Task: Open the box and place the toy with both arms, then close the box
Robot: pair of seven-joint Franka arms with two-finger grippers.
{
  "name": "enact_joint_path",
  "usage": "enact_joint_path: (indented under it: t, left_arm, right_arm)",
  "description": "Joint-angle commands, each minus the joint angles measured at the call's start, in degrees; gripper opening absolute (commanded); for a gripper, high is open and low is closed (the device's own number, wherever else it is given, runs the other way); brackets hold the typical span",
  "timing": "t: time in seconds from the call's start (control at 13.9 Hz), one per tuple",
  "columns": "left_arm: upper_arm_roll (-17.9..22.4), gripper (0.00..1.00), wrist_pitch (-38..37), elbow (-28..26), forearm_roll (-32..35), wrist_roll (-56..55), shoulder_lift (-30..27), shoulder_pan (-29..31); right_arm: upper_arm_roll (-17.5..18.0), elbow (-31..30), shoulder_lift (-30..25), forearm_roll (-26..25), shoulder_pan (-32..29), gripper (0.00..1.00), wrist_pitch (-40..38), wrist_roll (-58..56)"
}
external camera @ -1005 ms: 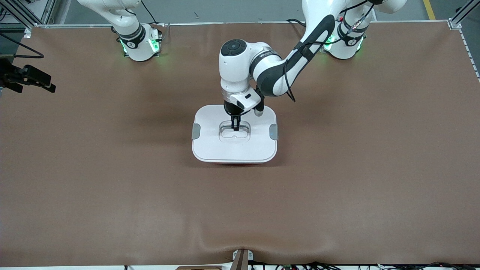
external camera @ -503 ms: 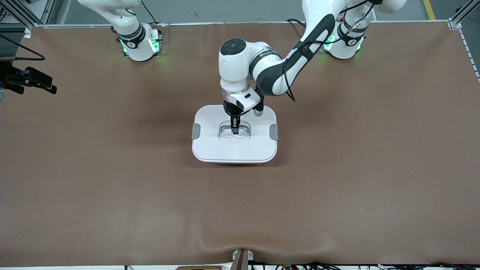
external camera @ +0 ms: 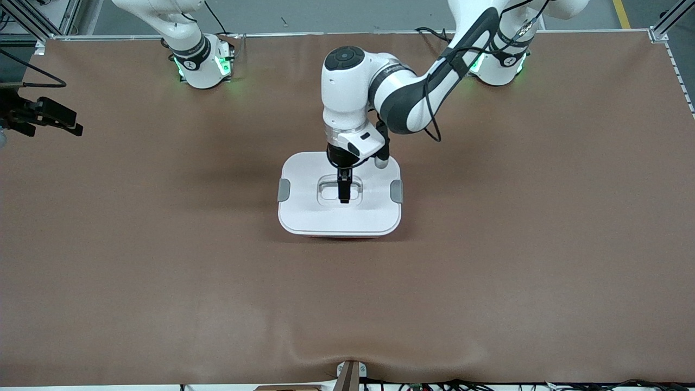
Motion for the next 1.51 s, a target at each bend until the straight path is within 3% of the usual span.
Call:
enact_joint_path:
  t: [0.0, 0.29, 0.72, 0.93, 1.44]
  left_arm:
    - [-0.64, 1.0, -2.81, -0.04, -0.66, 5.41, -2.24, 2.56]
    - [-0.64, 1.0, -3.59, -0.04, -8.39, 15.95, -5.5, 7.74]
    - [-0.81, 1.0, -7.54, -0.13, -9.45, 29.04, -7.69, 13.63]
    - [-0.72, 1.0, -10.19, -0.13, -12.53, 40.72, -8.93, 17.15]
    - [-0.55, 1.0, -17.13, -0.04, -12.53, 72.44, -12.61, 25.93]
  right_arm:
    - [-0.16, 0.29, -0.08, -2.06, 1.55, 1.0, 0.36, -0.26]
    - [-0.16, 0.29, 0.01, -2.06, 1.64, 1.0, 0.45, -0.26]
    - [-0.16, 0.37, 0.01, -2.15, 1.9, 1.0, 0.45, -0.26]
    - [-0.16, 0.37, 0.01, -2.15, 1.91, 1.0, 0.45, -0.26]
    - [-0.08, 0.46, 0.19, -2.85, 1.99, 1.0, 1.07, -0.26]
